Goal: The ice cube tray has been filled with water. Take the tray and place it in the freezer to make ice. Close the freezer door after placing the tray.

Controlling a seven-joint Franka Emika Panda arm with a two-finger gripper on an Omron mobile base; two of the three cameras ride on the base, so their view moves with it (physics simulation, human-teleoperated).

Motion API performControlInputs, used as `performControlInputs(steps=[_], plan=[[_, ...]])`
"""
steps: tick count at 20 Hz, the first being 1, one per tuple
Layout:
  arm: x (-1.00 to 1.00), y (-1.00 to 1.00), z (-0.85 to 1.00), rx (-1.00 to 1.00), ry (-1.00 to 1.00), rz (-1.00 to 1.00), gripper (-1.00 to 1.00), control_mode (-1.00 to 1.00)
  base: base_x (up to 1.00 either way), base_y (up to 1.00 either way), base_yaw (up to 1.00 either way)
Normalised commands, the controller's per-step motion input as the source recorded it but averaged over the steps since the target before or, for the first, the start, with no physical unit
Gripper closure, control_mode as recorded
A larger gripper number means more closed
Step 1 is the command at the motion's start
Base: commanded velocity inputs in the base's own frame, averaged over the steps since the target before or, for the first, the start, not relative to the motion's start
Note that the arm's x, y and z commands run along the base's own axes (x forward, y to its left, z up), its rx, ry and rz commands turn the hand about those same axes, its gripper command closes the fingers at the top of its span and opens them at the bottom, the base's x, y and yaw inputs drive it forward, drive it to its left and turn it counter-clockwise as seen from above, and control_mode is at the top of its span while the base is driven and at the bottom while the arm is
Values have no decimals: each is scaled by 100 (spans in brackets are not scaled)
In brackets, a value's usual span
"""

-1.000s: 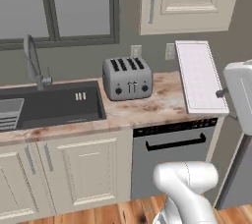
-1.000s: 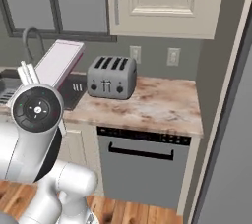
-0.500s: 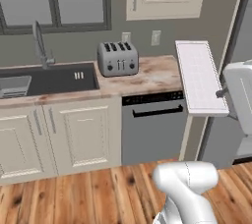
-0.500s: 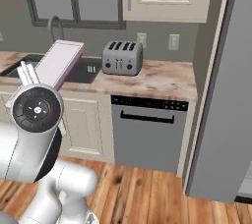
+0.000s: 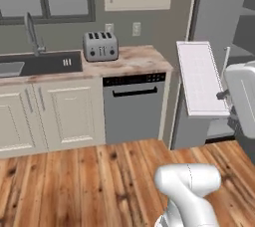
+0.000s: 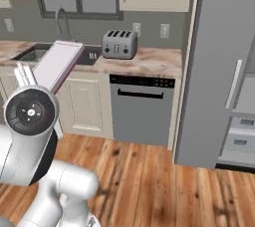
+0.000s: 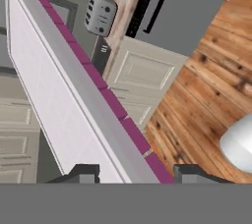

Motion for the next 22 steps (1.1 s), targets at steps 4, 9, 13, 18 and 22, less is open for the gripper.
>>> performControlInputs(steps=[4,9,13,18,22], plan=[[0,0,0,0,0,0,100,100,-39,-100,0],[0,0,0,0,0,0,100,100,-3,-100,0],[0,0,0,0,0,0,100,100,10,-87,0],[0,0,0,0,0,0,100,100,31,-58,-3],[0,0,0,0,0,0,100,100,34,-36,-5]])
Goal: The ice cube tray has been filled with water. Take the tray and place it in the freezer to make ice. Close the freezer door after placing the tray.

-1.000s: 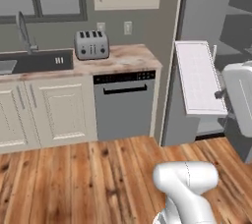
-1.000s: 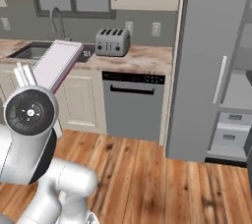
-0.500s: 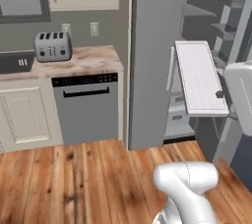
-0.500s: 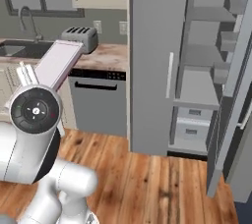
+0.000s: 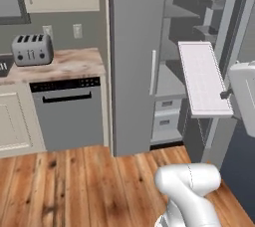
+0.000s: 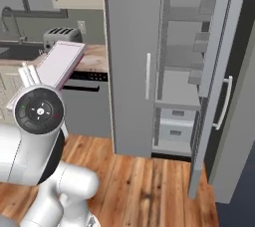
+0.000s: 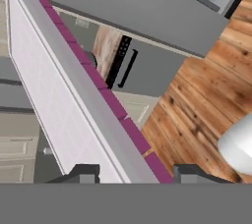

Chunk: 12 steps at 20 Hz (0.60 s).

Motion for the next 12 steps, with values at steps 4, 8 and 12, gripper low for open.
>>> performControlInputs(steps=[4,8,12], plan=[[0,0,0,0,0,0,100,100,41,-3,-12],[0,0,0,0,0,0,100,100,53,-20,-13],[0,0,0,0,0,0,100,100,57,-28,-14]])
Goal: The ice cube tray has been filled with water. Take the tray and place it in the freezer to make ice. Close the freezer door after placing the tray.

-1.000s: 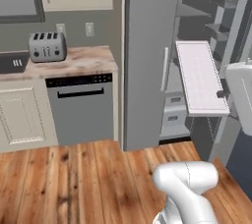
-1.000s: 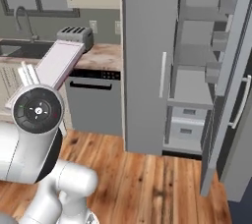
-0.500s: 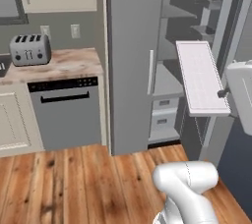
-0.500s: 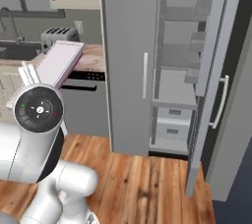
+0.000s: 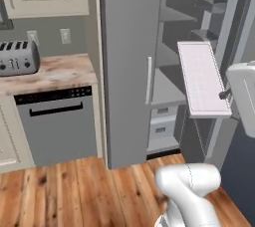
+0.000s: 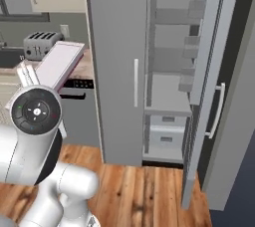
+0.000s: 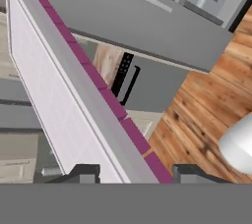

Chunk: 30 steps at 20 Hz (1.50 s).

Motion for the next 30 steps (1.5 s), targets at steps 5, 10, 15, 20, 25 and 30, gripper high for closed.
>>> performControlInputs(steps=[5,10,15,20,25,30], plan=[[0,0,0,0,0,0,100,100,55,-26,-14],[0,0,0,0,0,0,100,100,53,-12,-14],[0,0,0,0,0,0,100,100,48,-19,-14],[0,0,0,0,0,0,100,100,38,-46,-15],[0,0,0,0,0,0,100,100,42,-35,-18],[0,0,0,0,0,0,100,100,47,-2,-17]])
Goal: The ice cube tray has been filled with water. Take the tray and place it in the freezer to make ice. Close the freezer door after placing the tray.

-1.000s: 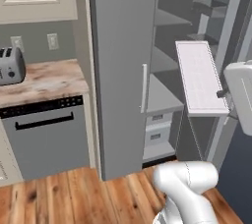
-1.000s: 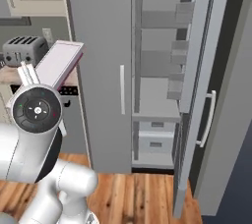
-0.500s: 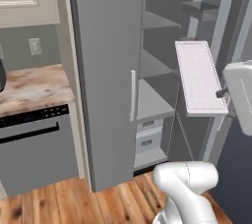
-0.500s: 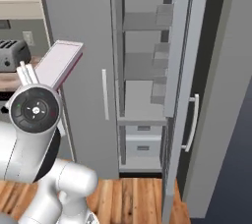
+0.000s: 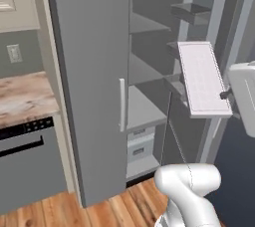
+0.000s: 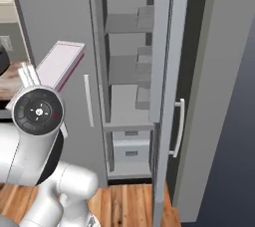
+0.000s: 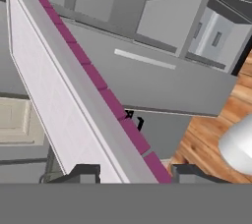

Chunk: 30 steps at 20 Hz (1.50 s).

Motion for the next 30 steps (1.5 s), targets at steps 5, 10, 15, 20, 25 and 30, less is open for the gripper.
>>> performControlInputs(steps=[5,10,15,20,25,30], plan=[[0,0,0,0,0,0,100,100,45,-12,-11],[0,0,0,0,0,0,100,100,32,-34,-6],[0,0,0,0,0,0,100,100,48,-2,-8],[0,0,0,0,0,0,100,100,58,0,-9],[0,0,0,0,0,0,100,100,59,-10,-6],[0,0,0,0,0,0,100,100,58,0,-8]])
